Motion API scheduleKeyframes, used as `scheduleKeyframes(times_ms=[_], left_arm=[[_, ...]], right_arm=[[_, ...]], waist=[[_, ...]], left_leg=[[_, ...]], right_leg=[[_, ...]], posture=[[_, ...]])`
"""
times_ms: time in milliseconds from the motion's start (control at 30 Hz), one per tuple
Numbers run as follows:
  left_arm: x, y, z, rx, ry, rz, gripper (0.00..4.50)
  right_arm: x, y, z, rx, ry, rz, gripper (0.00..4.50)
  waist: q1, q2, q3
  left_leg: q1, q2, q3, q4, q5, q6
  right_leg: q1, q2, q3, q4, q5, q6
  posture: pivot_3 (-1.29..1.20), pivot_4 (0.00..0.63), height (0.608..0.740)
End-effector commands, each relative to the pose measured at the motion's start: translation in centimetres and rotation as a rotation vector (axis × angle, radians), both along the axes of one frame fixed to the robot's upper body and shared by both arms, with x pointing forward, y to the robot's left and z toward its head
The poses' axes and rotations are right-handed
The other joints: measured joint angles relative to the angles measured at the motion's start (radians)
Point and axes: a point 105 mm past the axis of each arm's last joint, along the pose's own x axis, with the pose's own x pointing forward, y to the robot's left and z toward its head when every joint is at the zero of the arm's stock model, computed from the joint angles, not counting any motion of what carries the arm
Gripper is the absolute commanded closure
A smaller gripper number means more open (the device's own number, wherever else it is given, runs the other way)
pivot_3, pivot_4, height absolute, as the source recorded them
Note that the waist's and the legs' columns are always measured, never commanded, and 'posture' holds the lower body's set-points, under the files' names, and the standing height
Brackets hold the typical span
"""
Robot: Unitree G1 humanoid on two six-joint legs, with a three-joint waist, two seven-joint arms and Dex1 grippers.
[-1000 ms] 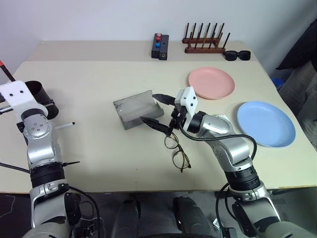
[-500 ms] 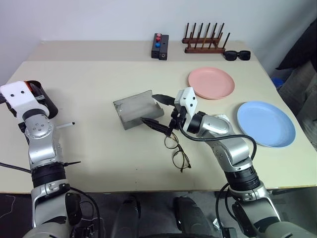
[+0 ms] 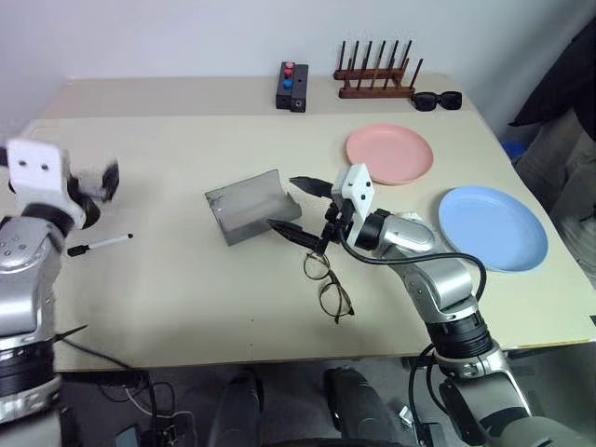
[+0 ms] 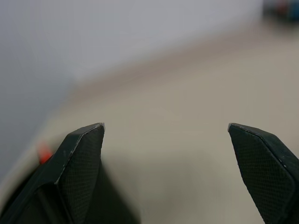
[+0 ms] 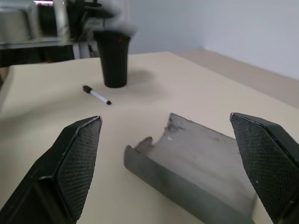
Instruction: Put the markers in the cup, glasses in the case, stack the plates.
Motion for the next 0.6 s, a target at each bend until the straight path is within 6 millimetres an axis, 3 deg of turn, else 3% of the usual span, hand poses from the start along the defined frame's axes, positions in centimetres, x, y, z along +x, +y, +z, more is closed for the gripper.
scheduleKeyframes(times_ms=[33,267,600], left_arm=[[-0.8,0.1,-0.8,-0.054,0.143,0.011,0.04],[-0.7,0.1,-4.4,0.006,0.446,-0.032,0.04],[0.7,0.2,-6.4,0.005,0.597,-0.133,0.04]], right_arm=[[-0.4,0.1,1.4,0.025,-0.057,0.017,0.0],[-0.3,0.5,1.3,0.022,-0.058,0.037,0.0],[-0.4,0.3,1.0,0.018,-0.054,0.019,0.0]], waist=[[0.004,-0.002,0.001],[0.006,-0.003,0.001],[0.007,-0.003,0.001]], left_leg=[[0.0,0.0,0.0,0.0,0.0,0.0],[0.0,0.0,0.0,0.0,0.0,0.0],[-0.001,0.0,0.001,0.0,0.0,0.0]], right_leg=[[0.0,0.0,0.0,0.0,0.0,0.0],[0.0,0.0,0.0,-0.001,-0.001,-0.001],[-0.001,0.0,0.0,-0.001,-0.001,-0.003]], posture=[[0.0,0.15,0.74],[0.0,0.15,0.74],[0.0,0.15,0.74]])
